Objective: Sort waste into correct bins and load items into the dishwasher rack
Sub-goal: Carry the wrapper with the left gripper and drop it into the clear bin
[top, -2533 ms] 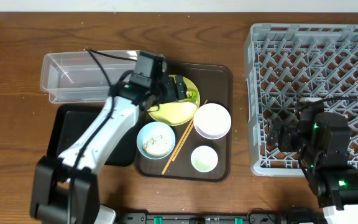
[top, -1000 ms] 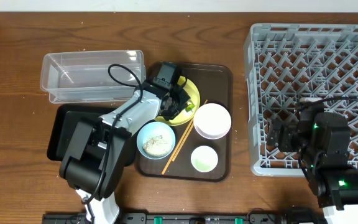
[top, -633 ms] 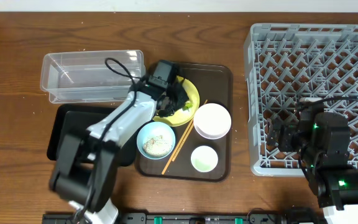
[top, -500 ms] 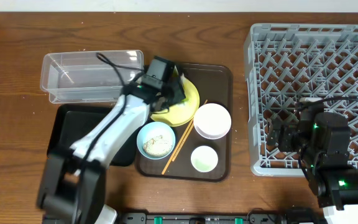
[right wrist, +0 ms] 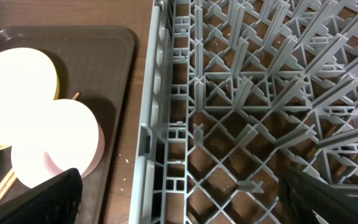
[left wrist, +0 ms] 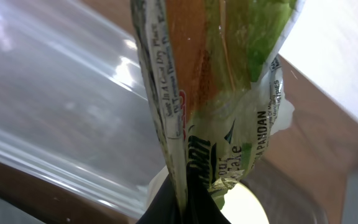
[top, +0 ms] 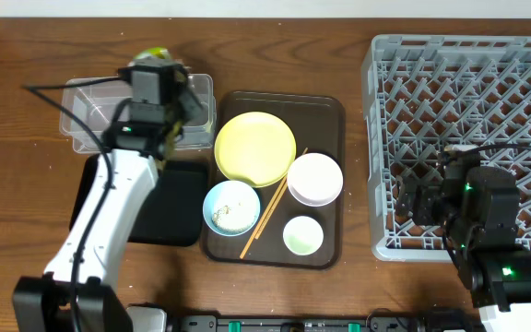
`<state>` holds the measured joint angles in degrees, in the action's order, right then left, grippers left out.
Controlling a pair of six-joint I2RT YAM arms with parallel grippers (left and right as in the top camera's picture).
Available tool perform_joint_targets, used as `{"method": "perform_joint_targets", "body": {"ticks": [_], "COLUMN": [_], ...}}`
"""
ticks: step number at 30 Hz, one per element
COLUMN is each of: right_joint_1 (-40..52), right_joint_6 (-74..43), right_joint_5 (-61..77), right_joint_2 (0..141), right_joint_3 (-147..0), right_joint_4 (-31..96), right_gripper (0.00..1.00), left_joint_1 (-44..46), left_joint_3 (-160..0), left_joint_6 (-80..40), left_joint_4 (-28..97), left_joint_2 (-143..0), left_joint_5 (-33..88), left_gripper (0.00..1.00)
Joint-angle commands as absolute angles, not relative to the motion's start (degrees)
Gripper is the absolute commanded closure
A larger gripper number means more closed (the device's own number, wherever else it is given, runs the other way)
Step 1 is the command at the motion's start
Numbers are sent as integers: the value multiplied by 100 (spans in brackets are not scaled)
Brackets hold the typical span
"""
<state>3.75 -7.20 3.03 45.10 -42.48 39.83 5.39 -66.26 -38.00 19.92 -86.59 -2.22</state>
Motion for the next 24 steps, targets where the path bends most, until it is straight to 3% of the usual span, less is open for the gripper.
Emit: {"method": "perform_joint_targets", "body": {"ticks": [1,8,9,10,11,14,19,24], "right_joint_1": [340,340,340,340,340,340,340,340], "right_joint_6": [-766,-766,-766,-766,-766,-764,-764,-764], "right_joint_5": [327,327,327,327,327,325,325,325], "right_joint_2": [4491,4491,4491,4491,4491,4491,4491,4491], "right_joint_3": [-4388,-4388,-4388,-4388,-4388,-4388,-4388,-4388], "right_joint_4": [3994,4045,4058,4075,4086,4097,4095,4095], "right_gripper": [1,1,1,1,1,1,1,1], "left_joint_1": [290,178,178,178,178,178,180,239], "left_joint_3": [-6687,-6687,-6687,-6689,-6689,-6689,-6689,-6689], "left_joint_6": [-4587,-4751,-4748,-4748,-4748,-4663,-4160,-3168], "left_joint_4": [1918,1697,1699,1697,1697,1695,1697,2193], "left_joint_2": [-9006,-9483,-9483,-9478,-9461,-9343,-8954,-8431], "left_joint_5": [-364,-351,-349,-349,-346,-346,-331,489], "left_gripper": [94,88,83,69,61,51,51,51]}}
